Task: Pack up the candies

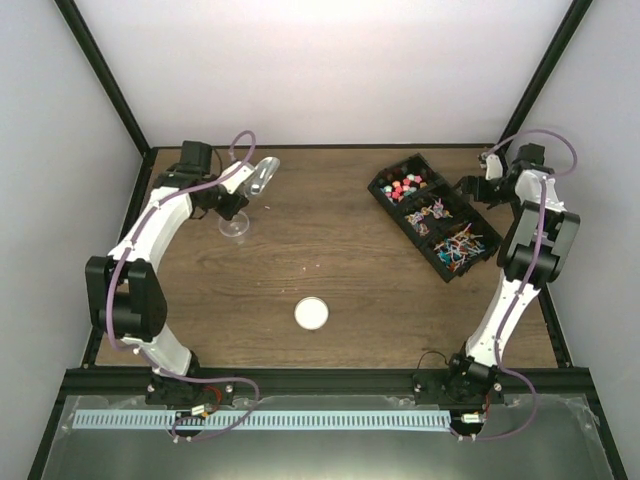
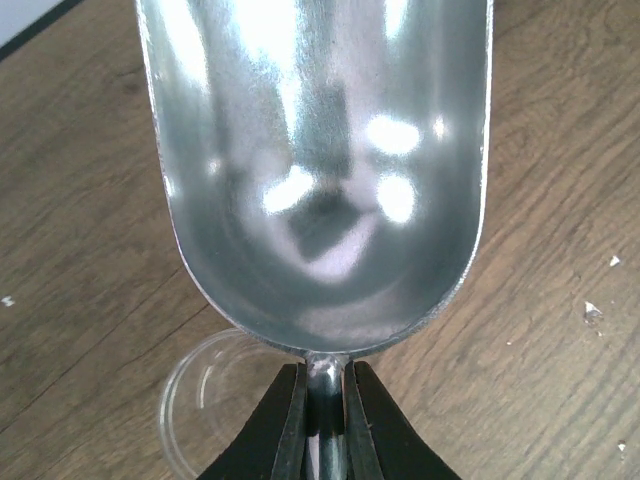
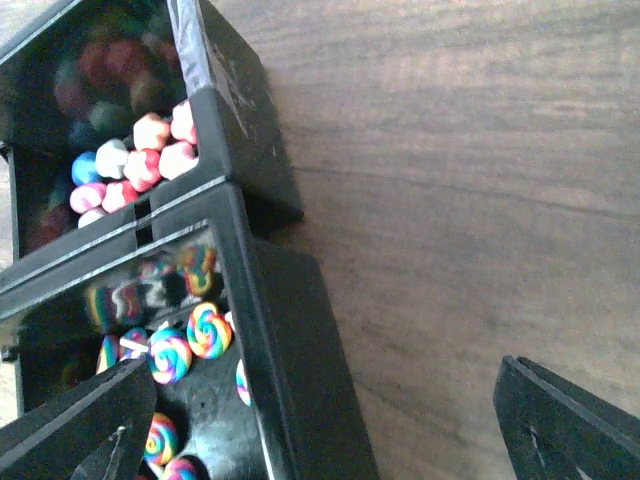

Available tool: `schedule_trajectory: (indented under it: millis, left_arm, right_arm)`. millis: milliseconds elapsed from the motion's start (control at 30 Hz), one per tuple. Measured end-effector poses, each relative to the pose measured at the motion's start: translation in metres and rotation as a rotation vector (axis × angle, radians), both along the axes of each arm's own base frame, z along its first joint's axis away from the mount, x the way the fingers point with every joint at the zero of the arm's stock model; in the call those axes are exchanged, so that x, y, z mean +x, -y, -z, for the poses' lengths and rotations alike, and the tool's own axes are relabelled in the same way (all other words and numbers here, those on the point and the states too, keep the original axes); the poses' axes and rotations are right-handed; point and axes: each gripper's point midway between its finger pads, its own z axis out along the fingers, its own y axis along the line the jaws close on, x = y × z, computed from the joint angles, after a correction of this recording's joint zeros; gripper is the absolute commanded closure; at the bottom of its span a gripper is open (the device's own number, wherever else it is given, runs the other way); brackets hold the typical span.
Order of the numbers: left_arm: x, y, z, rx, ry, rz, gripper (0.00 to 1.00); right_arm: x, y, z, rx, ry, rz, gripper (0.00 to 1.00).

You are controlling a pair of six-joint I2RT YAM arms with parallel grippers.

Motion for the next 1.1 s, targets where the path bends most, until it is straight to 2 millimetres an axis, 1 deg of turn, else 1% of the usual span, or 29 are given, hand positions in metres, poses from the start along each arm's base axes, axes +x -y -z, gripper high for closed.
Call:
schedule_trajectory:
  millis: [100,233,367,467,633,700,800,867,900,1000,1100]
  left_arm:
    - [-0.003,0.01,0.005,0.012,-0.02,0.023,0.96]
    - [-0.007,0.022,0.008,0.035,-0.033,0.051,0.96]
    - [-0.016,0.038,0.012,0.051,-0.053,0.092,0.96]
    - [-0.02,0.049,0.016,0.055,-0.063,0.119,0.96]
    - [-0.03,0.075,0.025,0.056,-0.076,0.182,0.96]
    - [-0.037,0.089,0.033,0.056,-0.089,0.216,0.96]
    - [-0.054,0.105,0.053,0.066,-0.129,0.264,0.96]
    - [-0.068,0.109,0.071,0.079,-0.171,0.288,0.96]
    - [-0.074,0.109,0.078,0.085,-0.189,0.293,0.96]
    - [-0.089,0.103,0.098,0.104,-0.241,0.296,0.96]
    - [-0.101,0.103,0.111,0.126,-0.265,0.311,0.96]
  right_arm:
    - [0.009,-0.006,0.003,0.027,0.007,-0.027,0.12]
    - [0.005,-0.027,0.006,0.102,-0.021,-0.06,0.15]
    - [-0.002,-0.068,0.015,0.179,-0.062,-0.103,0.14]
    - [-0.01,-0.099,0.014,0.229,-0.086,-0.126,0.13]
    - [-0.033,-0.161,0.016,0.321,-0.166,-0.17,0.08]
    - [-0.044,-0.181,0.018,0.35,-0.205,-0.179,0.08]
    - [-0.058,-0.201,0.022,0.378,-0.262,-0.186,0.07]
    - [-0.064,-0.204,0.023,0.383,-0.281,-0.181,0.07]
    - [-0.066,-0.201,0.023,0.385,-0.284,-0.173,0.07]
    - [-0.072,-0.184,0.014,0.383,-0.263,-0.147,0.08]
    - [-0.088,-0.167,0.002,0.374,-0.23,-0.138,0.09]
